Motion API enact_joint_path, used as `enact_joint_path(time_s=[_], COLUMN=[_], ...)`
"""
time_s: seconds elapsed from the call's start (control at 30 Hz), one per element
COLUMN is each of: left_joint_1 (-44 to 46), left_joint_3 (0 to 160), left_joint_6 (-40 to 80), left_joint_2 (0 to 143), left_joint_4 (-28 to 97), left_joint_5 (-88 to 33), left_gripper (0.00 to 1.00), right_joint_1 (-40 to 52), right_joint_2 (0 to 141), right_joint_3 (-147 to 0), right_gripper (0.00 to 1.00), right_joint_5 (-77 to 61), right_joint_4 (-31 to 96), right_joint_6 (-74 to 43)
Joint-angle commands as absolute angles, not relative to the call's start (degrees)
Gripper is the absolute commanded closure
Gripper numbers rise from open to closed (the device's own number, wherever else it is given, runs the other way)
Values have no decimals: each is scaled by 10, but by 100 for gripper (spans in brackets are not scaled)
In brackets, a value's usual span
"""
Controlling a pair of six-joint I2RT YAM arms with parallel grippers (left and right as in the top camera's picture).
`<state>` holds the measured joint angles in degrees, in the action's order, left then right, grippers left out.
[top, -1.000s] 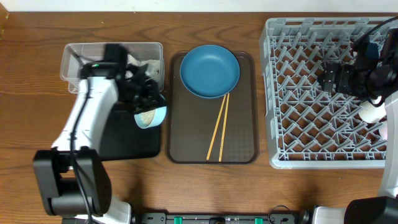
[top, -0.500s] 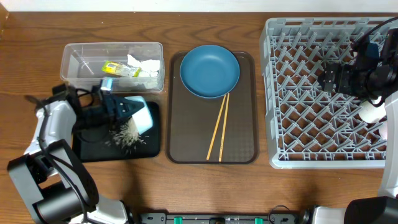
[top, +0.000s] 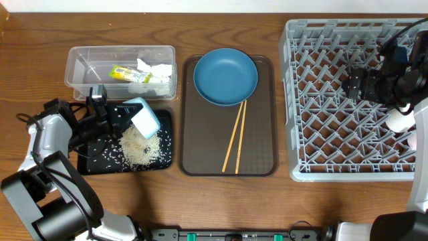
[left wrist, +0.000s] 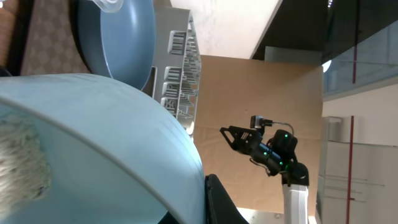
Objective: Sort waste into correct bins and load items into the dishwasher rack
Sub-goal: 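Tip the bowl with the left gripper to dump rice onto the black tray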
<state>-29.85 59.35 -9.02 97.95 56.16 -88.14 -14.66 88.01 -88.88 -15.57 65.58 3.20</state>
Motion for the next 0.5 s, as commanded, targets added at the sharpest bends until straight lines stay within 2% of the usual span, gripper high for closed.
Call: enact_joint_path(time_s=[0.0,0.27,0.4,0.47], left_joint_1=[-302,-302,-302,-302], left_joint_3=[592,592,592,592], left_joint_6=[-87,-86,3,10], left_joint_2=[985,985,985,985], left_joint_4=[563,545,527,523], left_joint_5=[-901,-880,-782,-795], left_gripper=[94,94,94,94], right_joint_1=[-142,-142,-142,-142], right_joint_2=[881,881,881,881], right_joint_3=[-888,-888,-888,-888], right_gripper=[7,7,6,7], right_joint_5=[-152,-149,-150,-150], right_joint_4=[659,660,660,661], right_joint_6=[39,39,39,39])
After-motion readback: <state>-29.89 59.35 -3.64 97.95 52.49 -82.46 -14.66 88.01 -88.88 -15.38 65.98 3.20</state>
